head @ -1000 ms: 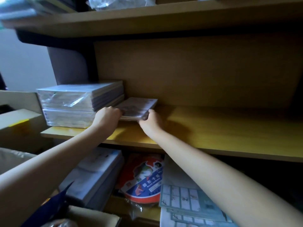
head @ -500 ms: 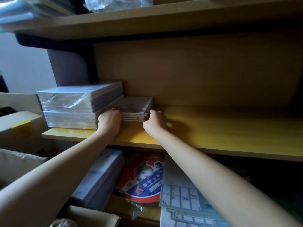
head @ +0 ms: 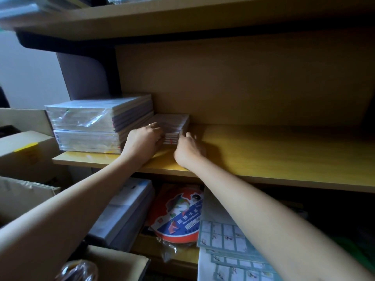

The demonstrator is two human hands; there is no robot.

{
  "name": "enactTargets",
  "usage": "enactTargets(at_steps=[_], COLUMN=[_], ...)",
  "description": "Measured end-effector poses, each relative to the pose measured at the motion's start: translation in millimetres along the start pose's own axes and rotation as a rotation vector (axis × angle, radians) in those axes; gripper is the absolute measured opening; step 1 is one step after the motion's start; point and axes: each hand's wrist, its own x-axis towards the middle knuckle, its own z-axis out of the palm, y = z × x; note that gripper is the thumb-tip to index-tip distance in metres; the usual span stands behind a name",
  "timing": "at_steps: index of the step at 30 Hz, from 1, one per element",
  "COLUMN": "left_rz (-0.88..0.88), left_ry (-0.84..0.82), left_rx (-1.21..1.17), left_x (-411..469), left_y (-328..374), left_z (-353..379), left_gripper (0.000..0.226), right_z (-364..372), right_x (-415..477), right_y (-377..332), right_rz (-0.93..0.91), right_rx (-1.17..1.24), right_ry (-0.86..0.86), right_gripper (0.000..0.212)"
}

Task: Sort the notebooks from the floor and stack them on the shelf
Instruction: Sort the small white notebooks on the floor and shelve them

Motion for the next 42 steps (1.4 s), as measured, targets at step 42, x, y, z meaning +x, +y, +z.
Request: enactTargets(at_steps=[42], left_rz=[0.456], left_ry=[-1.171], left_rx=[0.053], left_x=[-231], left_y=[243], left_z=[-14], left_gripper=[0.033], right_z=[14], right_x=[-326], right_y=[215], right_rz=[-0.266], right_rx=[-0.248], right_ry=[-0.443], right_gripper=[0.022])
